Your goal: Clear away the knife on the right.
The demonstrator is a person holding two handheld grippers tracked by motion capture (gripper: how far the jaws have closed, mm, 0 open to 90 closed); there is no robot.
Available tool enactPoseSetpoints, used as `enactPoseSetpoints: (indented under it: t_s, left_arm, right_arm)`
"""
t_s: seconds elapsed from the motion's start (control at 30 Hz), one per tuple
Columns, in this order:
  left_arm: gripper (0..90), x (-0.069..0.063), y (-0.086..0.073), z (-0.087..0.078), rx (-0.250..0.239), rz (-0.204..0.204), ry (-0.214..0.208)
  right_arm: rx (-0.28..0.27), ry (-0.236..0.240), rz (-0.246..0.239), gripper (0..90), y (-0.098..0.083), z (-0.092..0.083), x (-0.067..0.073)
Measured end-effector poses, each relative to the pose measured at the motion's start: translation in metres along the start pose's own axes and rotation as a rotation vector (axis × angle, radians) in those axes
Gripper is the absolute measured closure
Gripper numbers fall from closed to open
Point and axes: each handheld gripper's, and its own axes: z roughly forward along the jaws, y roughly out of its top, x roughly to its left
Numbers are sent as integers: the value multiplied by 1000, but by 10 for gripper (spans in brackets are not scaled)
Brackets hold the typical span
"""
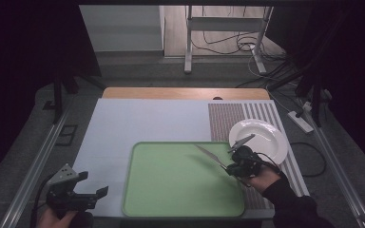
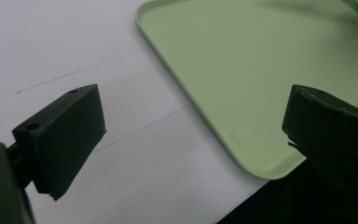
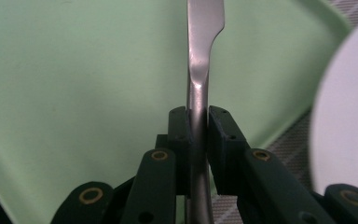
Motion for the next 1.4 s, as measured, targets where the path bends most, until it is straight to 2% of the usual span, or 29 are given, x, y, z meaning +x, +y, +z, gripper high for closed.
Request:
enactPoseSetpoints:
  t_s: [0.03, 0.13, 0.37, 0.6, 0.67, 0.73, 0.8, 0.83, 0.9, 0.97, 1.0, 1.03, 1.07, 1.3, 1.4]
  left_arm:
    - [55, 0, 0, 0, 0, 1, 0]
    - [55, 0, 0, 0, 1, 2, 1]
    - [55, 0, 0, 0, 1, 3, 0]
    - [55, -1, 0, 0, 3, 10, 0]
    - [55, -1, 0, 1, 4, 10, 1]
    - [55, -1, 0, 1, 4, 10, 1]
    - [55, -1, 0, 1, 5, 9, 0]
    - [55, -1, 1, 1, 5, 8, 0]
    - [55, 0, 1, 1, 5, 6, 0]
    - [55, -1, 1, 1, 6, 6, 0]
    - [55, -1, 1, 1, 7, 5, 1]
    - [55, -1, 1, 1, 7, 5, 1]
    - [55, -1, 1, 1, 7, 5, 1]
    - [55, 0, 1, 1, 6, 5, -1]
    - [56, 0, 1, 1, 5, 7, -2]
  right_arm:
    - [0, 0, 0, 805, 0, 0, 0]
    - [10, 15, -16, 805, 2, 5, 14]
    - [46, 37, -37, 805, 6, 18, 28]
    - [95, 23, -55, 803, 7, 34, 31]
    - [106, 48, -62, 796, 6, 39, 31]
    - [99, 64, -66, 791, 7, 39, 30]
    - [67, 74, -62, 777, 8, 35, 28]
    - [56, 82, -65, 812, 9, 33, 27]
    - [47, 97, -100, 900, 13, 31, 28]
    - [41, 94, -158, 900, 18, 32, 33]
    - [37, 88, -199, 900, 25, 36, 39]
    - [37, 88, -199, 900, 25, 36, 39]
    - [35, 99, -220, 900, 33, 43, 43]
    - [9, 137, -225, 900, 54, 63, 47]
    - [28, 128, -245, 900, 61, 73, 49]
